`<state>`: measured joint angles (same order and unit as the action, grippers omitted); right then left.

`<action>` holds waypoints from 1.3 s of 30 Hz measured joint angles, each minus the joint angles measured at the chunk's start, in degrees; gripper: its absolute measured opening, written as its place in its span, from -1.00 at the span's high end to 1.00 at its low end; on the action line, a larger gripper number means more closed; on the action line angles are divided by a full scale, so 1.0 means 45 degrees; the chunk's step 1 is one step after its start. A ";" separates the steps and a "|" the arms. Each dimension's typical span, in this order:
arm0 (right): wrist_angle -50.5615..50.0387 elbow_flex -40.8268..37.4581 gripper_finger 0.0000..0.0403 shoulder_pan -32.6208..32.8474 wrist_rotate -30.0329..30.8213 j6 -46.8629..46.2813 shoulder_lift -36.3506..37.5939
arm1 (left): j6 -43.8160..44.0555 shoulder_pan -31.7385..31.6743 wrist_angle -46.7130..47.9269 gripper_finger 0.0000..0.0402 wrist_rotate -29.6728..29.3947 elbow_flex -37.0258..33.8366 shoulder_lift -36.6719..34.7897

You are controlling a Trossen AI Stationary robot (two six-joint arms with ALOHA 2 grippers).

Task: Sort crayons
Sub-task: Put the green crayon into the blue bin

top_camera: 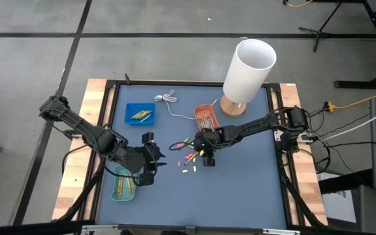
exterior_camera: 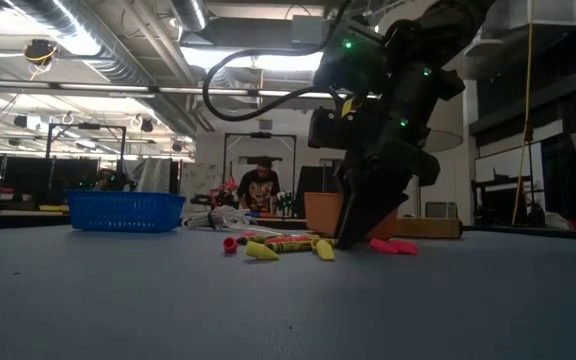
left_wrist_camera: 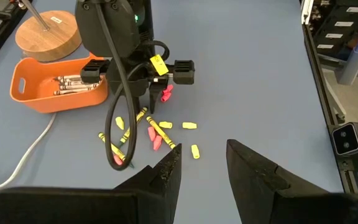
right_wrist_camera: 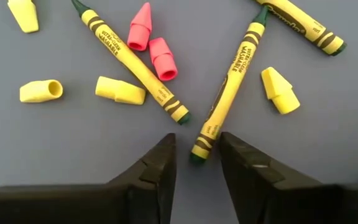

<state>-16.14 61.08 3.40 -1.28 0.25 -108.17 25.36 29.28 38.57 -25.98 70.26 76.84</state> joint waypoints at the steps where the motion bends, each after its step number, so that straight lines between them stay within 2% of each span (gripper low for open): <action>1: 0.0000 0.0000 0.42 0.0000 0.0000 -0.0004 -0.0002 | 0.0000 0.0000 0.0000 0.45 0.0000 0.0000 0.0000; 13: 0.0004 0.0000 0.95 -0.0010 0.0078 -0.0009 -0.0009 | 0.0000 0.0000 0.0000 0.45 0.0010 0.0000 0.0000; 20: -0.0851 0.0619 0.87 -0.0012 0.0095 -0.0018 -0.0080 | 0.0000 0.0005 0.0000 0.45 0.0023 0.0000 0.0000; 26: -0.2227 0.2385 0.95 -0.0028 0.0196 0.0073 -0.0094 | 0.0000 0.0005 0.0000 0.45 0.0039 0.0000 0.0000; 29: -0.2245 0.3178 0.95 -0.0029 0.0730 0.0678 -0.0094 | 0.0000 0.0005 0.0000 0.45 0.0039 0.0000 0.0000; 34: -0.1124 0.4164 0.92 -0.0148 0.2061 0.1841 -0.0056 | 0.0000 0.0010 0.0003 0.45 0.0039 0.0000 0.0000; 39: 0.1155 0.4260 0.91 -0.0899 0.2064 0.2389 -0.0062 | 0.0000 0.0010 0.0005 0.45 0.0036 0.0000 0.0000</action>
<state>-10.94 80.25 -0.65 8.01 11.00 -108.45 25.36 29.32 38.59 -25.81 70.26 76.84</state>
